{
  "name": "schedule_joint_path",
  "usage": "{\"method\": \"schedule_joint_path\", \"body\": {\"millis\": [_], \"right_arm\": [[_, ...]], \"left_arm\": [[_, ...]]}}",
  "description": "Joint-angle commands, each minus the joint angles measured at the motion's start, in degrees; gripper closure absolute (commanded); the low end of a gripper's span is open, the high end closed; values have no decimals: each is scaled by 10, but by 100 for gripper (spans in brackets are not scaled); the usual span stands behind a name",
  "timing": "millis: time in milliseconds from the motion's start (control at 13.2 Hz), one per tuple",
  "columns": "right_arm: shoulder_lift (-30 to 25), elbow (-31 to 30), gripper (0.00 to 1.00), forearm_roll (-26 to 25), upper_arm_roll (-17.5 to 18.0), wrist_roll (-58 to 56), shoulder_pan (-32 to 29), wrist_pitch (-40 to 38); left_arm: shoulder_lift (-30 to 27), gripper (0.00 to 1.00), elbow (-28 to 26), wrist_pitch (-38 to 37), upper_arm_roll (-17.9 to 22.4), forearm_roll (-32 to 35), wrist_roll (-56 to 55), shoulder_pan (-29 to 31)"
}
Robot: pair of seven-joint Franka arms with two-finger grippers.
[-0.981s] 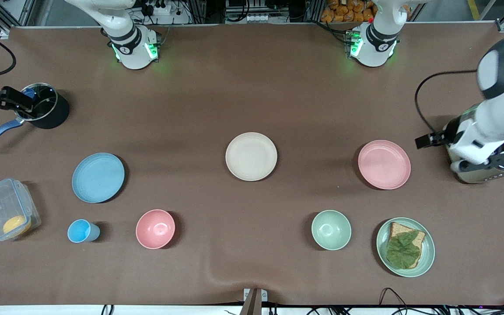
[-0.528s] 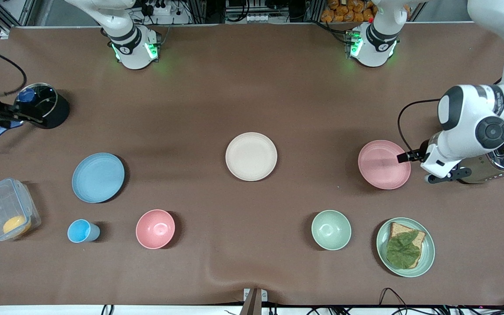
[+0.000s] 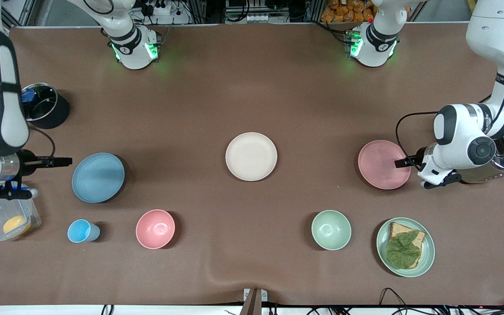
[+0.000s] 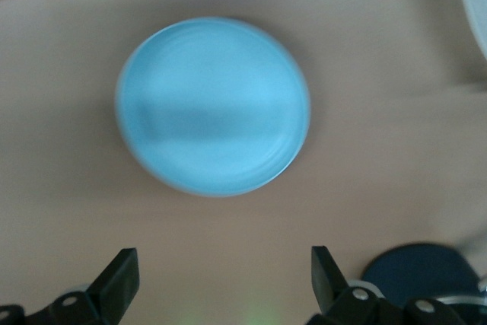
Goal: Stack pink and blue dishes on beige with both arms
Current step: 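Reach the left gripper to the pink plate while the right reaches the blue plate, then pinch the pink plate rim with the left gripper while the right pinches blue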
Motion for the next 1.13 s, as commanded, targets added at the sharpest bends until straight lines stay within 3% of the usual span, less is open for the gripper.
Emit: {"method": "schedule_joint_path", "body": {"millis": [0,226,453,755,1057], "right_arm": [[23,-22,0,-21,9,-1,-22,79],[21,-71,0,-22,9,-1,-36,155],[19,-159,0,-17,10,1,-43,277],[50,-181,0,-11,10,6,-40,336],[59,-191,0,-11,10,1,-43,337]], "left_arm": [[16,14,14,3,-5,11,3,12],[29,20,21,3,-5,12,18,16],[33,40,22,6,-5,12,19,20],[35,79,22,6,-6,12,19,18],[42,94,24,8,-6,12,35,20]]}}
